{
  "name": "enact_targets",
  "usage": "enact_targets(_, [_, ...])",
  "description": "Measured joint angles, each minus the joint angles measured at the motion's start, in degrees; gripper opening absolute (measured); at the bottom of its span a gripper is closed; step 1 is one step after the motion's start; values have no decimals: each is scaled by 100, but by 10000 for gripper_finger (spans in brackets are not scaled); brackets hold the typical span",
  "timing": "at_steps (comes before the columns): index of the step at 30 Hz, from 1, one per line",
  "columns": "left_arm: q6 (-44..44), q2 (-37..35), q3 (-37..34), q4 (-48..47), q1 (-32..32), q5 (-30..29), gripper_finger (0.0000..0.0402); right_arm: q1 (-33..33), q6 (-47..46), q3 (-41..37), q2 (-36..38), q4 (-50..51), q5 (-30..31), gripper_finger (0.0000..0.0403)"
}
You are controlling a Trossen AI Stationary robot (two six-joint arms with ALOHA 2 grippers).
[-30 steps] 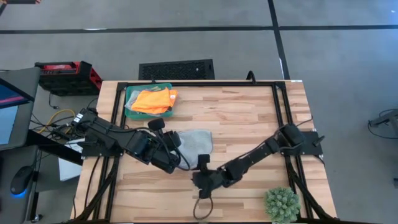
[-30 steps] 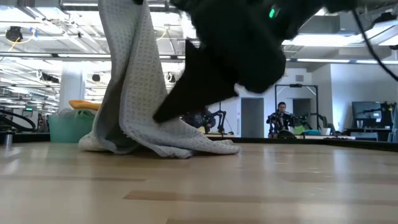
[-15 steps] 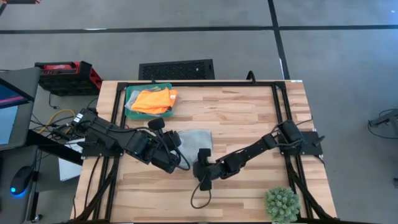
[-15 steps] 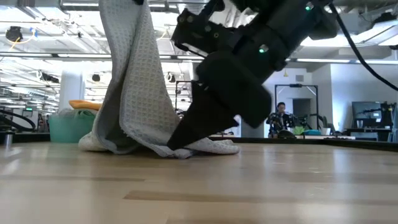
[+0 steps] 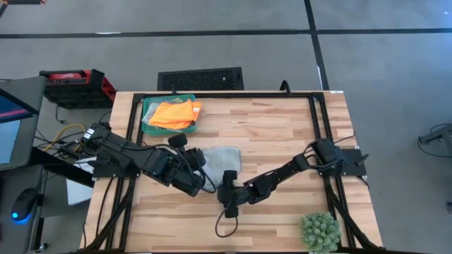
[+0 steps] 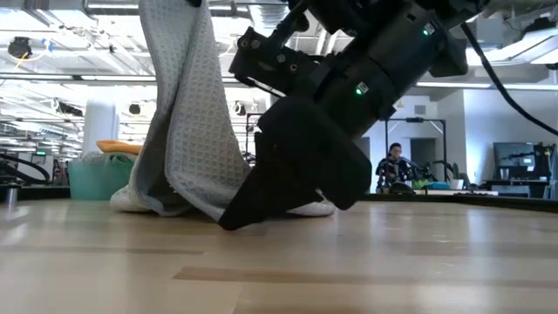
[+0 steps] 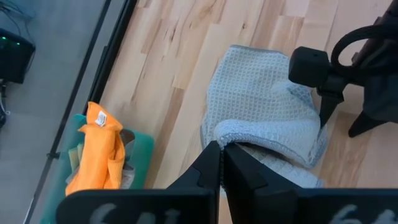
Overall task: Fold microfiber towels
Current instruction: Fold the gray towel
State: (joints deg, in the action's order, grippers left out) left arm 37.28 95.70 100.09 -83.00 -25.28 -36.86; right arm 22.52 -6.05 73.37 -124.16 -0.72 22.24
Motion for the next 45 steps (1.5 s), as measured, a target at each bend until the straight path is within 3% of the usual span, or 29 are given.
enact_targets(13, [21, 2, -2, 18, 0, 44, 0, -144, -550, -13, -33, 9, 588, 220])
enact_targets(18, [31, 2, 0, 17, 0, 115, 0, -362, -1388, -12, -35, 138, 572, 207])
enact_targets(23, [31, 2, -1, 17, -2, 210, 0, -510, -1713, -2, -24, 450, 538, 158])
enact_targets(32, [35, 2, -2, -6, -2, 209, 0, -467, -1730, -16, -29, 517, 639, 14])
enact_targets(39, [179, 2, -1, -218, -2, 210, 0, -225, -1734, -40, 177, 893, 580, 5])
enact_targets(45, [595, 4, -23, -708, -2, 199, 0, 198, -1761, -61, 879, 1812, 562, 4])
